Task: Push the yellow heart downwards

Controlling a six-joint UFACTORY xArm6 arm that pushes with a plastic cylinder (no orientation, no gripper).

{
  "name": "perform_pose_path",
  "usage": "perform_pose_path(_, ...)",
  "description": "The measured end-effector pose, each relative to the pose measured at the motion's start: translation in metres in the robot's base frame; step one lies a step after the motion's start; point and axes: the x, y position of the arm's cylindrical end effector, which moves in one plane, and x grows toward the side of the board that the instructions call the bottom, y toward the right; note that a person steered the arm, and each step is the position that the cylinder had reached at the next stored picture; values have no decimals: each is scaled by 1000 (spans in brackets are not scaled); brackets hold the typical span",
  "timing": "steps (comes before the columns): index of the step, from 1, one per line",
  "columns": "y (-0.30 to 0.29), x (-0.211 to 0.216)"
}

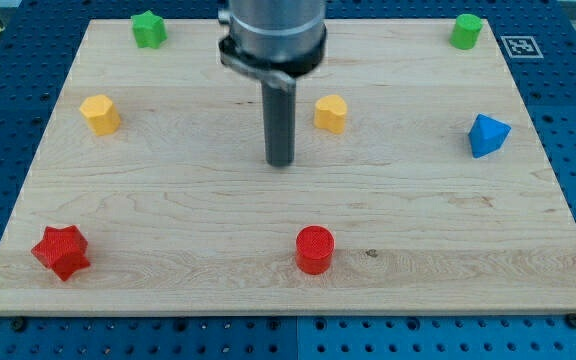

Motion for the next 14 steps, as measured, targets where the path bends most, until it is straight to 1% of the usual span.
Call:
perform_pose_path(1, -6, -60)
perform_pose_path(2, -5, -67)
perform_pose_path(3, 23, -85)
perform_pose_path(5, 39, -85)
perform_pose_path(6, 72, -72)
perform_pose_path(7, 94, -47)
perform_pose_path(8, 98, -39)
perform_pose_path(9, 74, -71)
perform_pose_path(10, 64, -72)
perform_pose_path(11, 64, -39)
perform_pose_path(12, 74, -25)
perform_pose_path(13, 111, -12)
perform_pose_path(14, 130, 18)
